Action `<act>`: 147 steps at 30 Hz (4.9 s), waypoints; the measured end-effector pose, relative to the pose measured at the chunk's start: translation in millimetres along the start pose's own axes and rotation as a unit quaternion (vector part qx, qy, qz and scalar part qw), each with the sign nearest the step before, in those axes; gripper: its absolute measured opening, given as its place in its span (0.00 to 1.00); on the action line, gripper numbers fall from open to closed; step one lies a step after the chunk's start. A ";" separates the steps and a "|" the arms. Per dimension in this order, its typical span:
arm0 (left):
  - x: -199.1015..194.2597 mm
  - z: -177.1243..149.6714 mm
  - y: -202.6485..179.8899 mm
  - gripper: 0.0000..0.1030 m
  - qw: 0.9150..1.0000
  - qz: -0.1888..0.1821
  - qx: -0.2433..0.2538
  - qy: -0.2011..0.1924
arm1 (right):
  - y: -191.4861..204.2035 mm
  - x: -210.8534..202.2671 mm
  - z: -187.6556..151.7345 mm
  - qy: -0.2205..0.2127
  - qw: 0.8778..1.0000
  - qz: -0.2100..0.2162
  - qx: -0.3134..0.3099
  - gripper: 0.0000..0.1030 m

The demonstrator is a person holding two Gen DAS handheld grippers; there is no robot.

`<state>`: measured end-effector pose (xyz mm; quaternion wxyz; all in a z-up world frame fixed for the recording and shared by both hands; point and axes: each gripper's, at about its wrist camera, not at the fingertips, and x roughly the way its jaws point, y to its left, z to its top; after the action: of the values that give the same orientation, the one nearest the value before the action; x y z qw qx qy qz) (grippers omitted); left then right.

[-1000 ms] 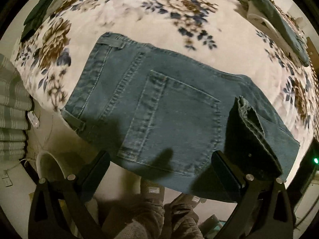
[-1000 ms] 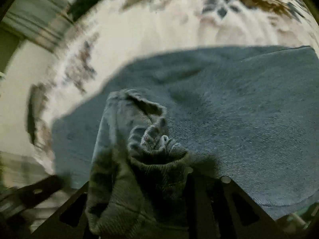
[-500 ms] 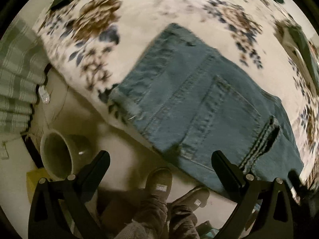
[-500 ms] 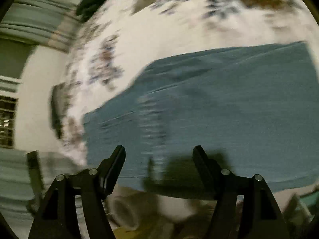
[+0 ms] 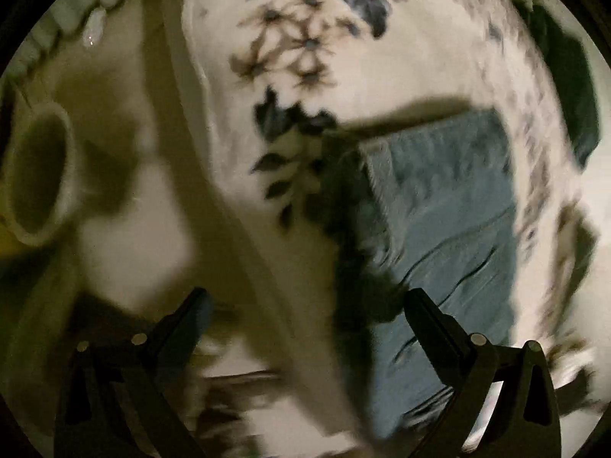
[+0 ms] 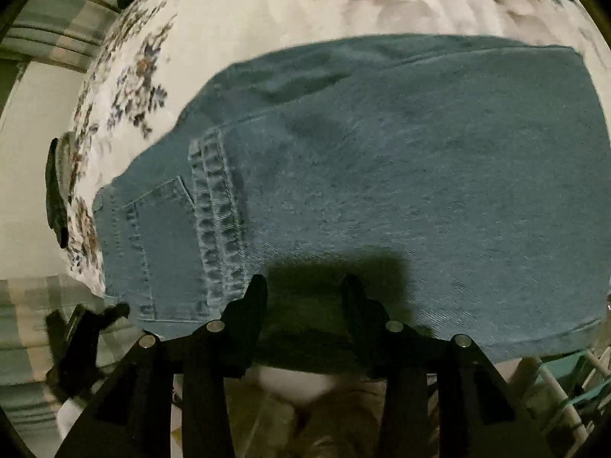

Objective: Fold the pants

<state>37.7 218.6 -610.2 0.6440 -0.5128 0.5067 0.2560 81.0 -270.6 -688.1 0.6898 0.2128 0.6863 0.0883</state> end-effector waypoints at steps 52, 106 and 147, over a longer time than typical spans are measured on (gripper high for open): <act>-67.0 -278.1 -262.1 0.26 0.844 -0.165 0.498 -0.117 | -165.7 -139.6 -19.8 -0.103 0.985 -0.062 0.123 0.43; 76.2 -205.9 -310.1 0.75 0.910 -0.023 0.411 0.051 | -306.2 -162.7 41.2 -0.087 0.981 0.031 0.173 0.09; 92.0 -212.1 -220.7 0.87 0.903 -0.050 0.380 0.196 | -296.7 -54.6 -44.3 0.022 0.926 0.258 0.274 0.72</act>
<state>175.1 -69.8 -597.5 0.6891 -0.2939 0.6557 -0.0939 -15.4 -550.8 -760.0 0.5424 0.5612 0.6205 0.0761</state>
